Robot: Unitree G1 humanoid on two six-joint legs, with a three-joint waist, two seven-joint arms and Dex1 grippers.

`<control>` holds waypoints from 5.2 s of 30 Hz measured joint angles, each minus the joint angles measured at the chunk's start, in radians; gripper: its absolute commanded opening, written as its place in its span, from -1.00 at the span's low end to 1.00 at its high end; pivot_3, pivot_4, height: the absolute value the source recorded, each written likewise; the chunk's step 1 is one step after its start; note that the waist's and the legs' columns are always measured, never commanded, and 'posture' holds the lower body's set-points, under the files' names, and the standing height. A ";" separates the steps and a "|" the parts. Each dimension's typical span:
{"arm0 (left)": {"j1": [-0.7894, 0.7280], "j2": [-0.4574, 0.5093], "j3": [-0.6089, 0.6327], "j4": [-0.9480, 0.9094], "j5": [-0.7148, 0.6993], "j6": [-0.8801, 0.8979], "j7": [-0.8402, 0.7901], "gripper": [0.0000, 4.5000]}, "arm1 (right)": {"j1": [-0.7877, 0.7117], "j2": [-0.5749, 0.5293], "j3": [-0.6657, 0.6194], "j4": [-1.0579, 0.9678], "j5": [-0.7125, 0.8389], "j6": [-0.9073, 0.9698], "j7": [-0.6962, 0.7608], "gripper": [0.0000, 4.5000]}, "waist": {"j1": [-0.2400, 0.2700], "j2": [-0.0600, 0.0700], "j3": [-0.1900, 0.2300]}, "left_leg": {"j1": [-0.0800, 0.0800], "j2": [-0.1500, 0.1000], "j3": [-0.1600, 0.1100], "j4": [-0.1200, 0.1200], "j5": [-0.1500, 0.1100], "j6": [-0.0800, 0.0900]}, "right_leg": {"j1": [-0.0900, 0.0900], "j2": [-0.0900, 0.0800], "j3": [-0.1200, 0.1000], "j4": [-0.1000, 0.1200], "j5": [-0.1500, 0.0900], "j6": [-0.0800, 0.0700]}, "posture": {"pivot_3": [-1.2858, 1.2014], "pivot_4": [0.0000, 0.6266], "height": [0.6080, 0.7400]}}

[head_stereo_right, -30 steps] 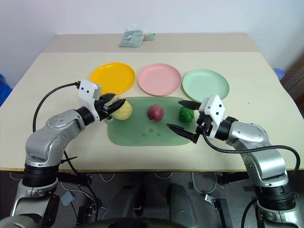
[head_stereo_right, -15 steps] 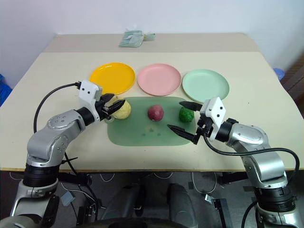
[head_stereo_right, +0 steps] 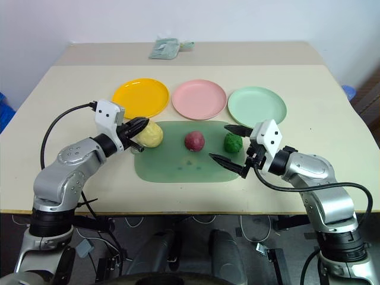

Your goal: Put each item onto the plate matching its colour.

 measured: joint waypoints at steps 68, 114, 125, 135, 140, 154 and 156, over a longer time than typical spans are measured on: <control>-0.401 -0.137 0.139 0.749 0.104 -0.629 0.022 0.76 | -0.093 0.109 0.048 0.092 -0.078 -0.050 -0.090 1.00 | -0.007 -0.002 0.001 | 0.000 -0.002 0.000 0.001 0.000 0.000 | -0.003 0.000 0.001 0.008 0.001 0.002 | 0.03 -0.52 1.00; 0.509 0.368 0.260 -0.165 -0.243 -0.414 -0.730 0.79 | -0.335 0.263 0.341 0.353 -0.334 0.135 -0.144 0.42 | -0.007 -0.001 0.000 | 0.000 -0.001 0.000 -0.001 0.000 -0.001 | -0.004 -0.001 0.001 0.006 -0.002 -0.004 | 0.03 -0.52 1.00; 0.422 0.340 0.231 -0.142 -0.228 -0.421 -0.662 0.79 | -0.430 0.289 0.271 0.367 -0.293 0.146 -0.143 -0.03 | -0.010 0.000 0.001 | 0.000 -0.001 0.000 -0.001 0.000 -0.001 | -0.004 -0.001 0.001 0.007 -0.002 -0.003 | 0.03 -0.52 1.00; 0.360 0.271 0.173 -0.139 -0.225 -0.390 -0.545 0.79 | -0.899 0.406 0.223 1.166 -0.423 -0.276 -0.243 -0.03 | -0.035 0.000 0.001 | 0.000 -0.002 0.000 -0.004 0.001 -0.002 | -0.006 0.000 0.001 0.006 0.000 -0.001 | 0.03 -0.52 1.00; 0.388 0.263 0.177 -0.162 -0.224 -0.390 -0.497 0.79 | -1.011 0.467 0.220 1.494 -0.480 -0.433 -0.295 -0.03 | -0.037 0.000 0.001 | 0.000 -0.002 0.000 -0.005 0.001 -0.002 | -0.007 0.000 0.001 0.007 0.000 -0.001 | 0.03 -0.52 1.00; 0.431 0.261 0.199 -0.229 -0.219 -0.371 -0.411 0.79 | -1.030 0.485 0.148 1.650 -0.534 -0.531 -0.316 0.99 | -0.033 0.001 0.002 | 0.000 -0.002 0.000 -0.005 0.002 -0.003 | -0.007 0.000 0.001 0.008 -0.001 -0.002 | 0.03 -0.52 1.00; 0.409 0.257 0.190 -0.226 -0.219 -0.371 -0.412 0.79 | -1.025 0.455 0.124 1.609 -0.522 -0.530 -0.279 0.99 | -0.031 0.001 0.002 | 0.000 -0.002 0.000 -0.005 0.002 -0.003 | -0.007 0.000 0.001 0.008 0.000 -0.001 | 0.03 -0.52 1.00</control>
